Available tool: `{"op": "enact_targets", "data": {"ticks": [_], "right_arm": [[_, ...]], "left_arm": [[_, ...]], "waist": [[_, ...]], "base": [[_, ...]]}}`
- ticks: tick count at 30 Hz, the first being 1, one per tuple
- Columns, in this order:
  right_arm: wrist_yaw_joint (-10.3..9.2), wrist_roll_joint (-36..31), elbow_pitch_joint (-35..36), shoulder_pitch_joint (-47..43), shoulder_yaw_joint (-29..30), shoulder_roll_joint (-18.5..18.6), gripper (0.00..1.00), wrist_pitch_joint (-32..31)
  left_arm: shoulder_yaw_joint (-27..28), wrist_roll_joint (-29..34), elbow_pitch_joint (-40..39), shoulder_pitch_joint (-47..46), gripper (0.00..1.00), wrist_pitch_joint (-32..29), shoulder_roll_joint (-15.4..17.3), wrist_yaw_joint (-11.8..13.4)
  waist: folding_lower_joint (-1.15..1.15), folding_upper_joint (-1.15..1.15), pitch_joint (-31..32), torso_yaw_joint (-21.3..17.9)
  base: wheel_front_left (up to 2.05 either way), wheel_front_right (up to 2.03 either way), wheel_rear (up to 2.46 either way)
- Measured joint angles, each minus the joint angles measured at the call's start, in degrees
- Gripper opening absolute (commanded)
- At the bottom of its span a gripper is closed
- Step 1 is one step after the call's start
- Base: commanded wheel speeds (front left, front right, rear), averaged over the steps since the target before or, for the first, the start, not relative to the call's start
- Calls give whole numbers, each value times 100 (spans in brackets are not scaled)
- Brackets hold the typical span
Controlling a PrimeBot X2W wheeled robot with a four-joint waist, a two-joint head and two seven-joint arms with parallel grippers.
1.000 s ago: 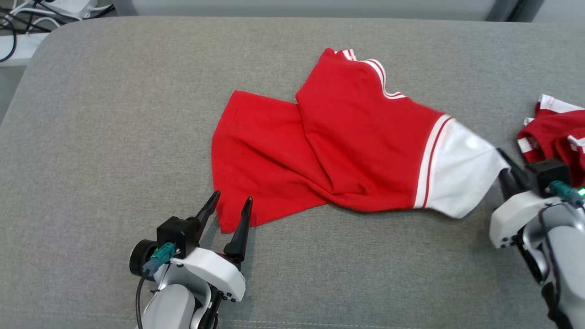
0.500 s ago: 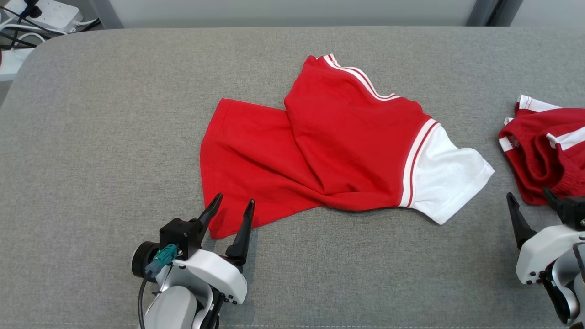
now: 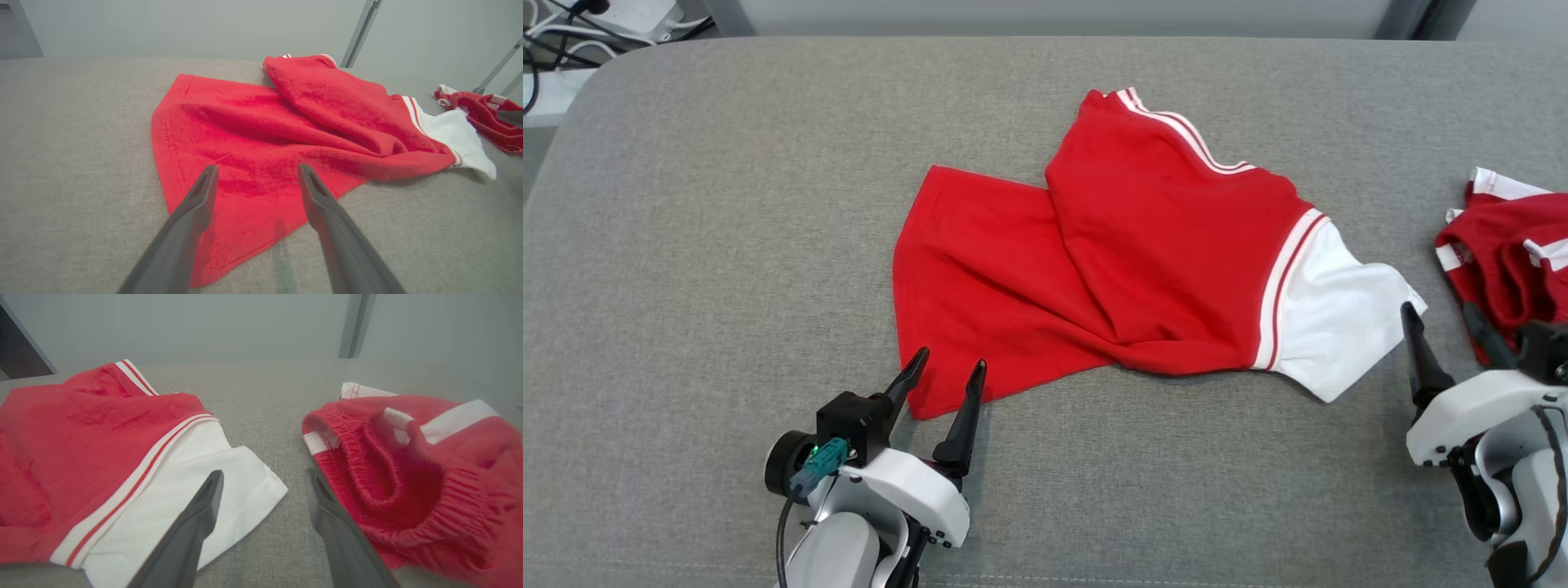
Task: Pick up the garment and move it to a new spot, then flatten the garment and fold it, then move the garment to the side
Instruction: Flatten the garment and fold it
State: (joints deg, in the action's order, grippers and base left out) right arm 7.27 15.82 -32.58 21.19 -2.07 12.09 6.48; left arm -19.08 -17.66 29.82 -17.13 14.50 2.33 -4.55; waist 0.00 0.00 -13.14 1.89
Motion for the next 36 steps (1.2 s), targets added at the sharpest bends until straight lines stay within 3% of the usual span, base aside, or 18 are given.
{"op": "enact_targets", "data": {"ticks": [14, 31, 32, 36], "right_arm": [[-1, 770, -1105, 650, 241, 159, 100, -97], [-1, 1273, -1662, 1038, -465, 259, 100, 208], [-2, 1285, -1679, 1054, -509, 266, 96, 226], [-2, 1439, -1768, 1160, -639, 272, 53, 302]], "left_arm": [[-15, 52, -9, -1, 100, 0, 2, -46], [78, 154, -45, -12, 100, 0, 2, -94], [82, 154, -46, -12, 100, 0, 2, -96], [103, 154, -47, -23, 100, 0, 1, -102]], "waist": [[0, 0, -210, 288], [0, 0, -370, 330], [0, 0, -378, 336], [0, 0, -401, 353]], "base": [[0, 0, 0], [0, 0, 0], [0, 0, 0], [0, 0, 0]]}}
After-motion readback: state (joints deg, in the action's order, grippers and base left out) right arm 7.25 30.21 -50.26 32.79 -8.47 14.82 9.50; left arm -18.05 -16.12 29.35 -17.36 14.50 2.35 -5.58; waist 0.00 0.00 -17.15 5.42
